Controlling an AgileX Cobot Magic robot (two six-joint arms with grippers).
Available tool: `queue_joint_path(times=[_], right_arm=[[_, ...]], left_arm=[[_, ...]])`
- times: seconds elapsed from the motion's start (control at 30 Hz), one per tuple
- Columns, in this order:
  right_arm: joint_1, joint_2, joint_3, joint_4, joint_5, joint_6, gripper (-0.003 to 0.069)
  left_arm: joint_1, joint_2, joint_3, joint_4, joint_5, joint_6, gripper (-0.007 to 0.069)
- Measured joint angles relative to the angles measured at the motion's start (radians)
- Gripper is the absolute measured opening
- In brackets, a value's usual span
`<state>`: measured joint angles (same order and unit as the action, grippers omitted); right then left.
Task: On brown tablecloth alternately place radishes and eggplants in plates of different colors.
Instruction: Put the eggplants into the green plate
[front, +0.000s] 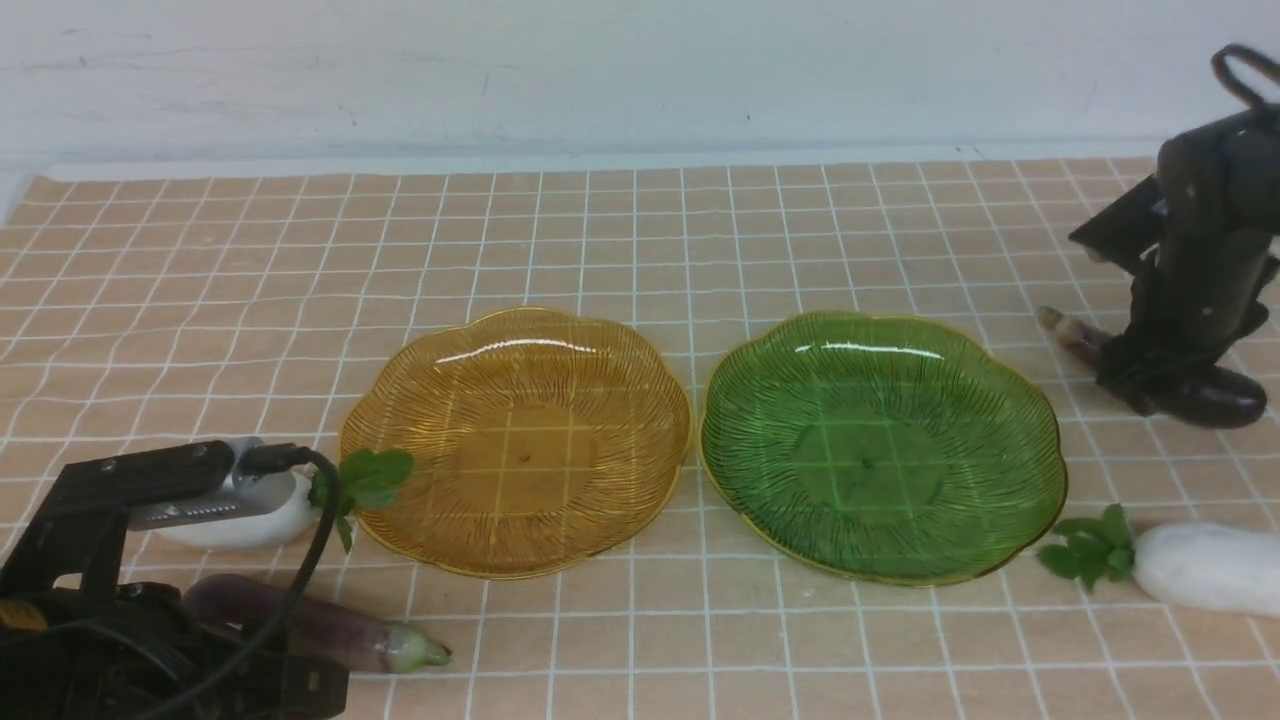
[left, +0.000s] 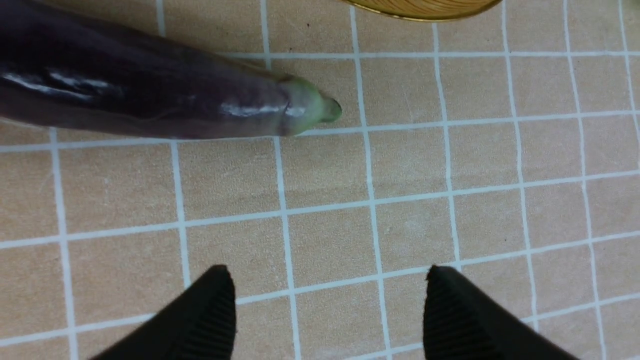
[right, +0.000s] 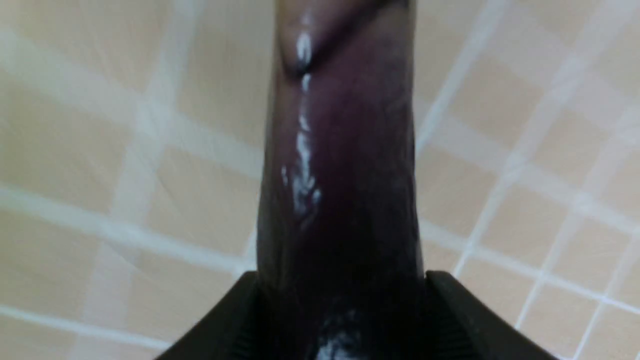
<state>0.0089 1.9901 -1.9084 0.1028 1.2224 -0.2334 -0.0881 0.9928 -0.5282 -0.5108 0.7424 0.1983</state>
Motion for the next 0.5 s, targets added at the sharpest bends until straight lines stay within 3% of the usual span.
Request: queue_joint_path(times=[0.1,0.2,0.5], right_arm=[[0.03,-0.079,0.038,0.172,0.006,-0.011,0.0363],[0.095,-0.121,0.089,0.228,0.011,-0.059,0.0363],[0.281,-0.041,0.228,0.024,0.025,-0.064,0.037]], left_arm=[[0.0,0.0,0.0,0.0,0.009,0.003,0.0463],[0.0,0.0,0.0,-0.001,0.01,0.003,0.0463],[0.0,0.0,0.0,-0.001,0.013,0.003,0.0463]])
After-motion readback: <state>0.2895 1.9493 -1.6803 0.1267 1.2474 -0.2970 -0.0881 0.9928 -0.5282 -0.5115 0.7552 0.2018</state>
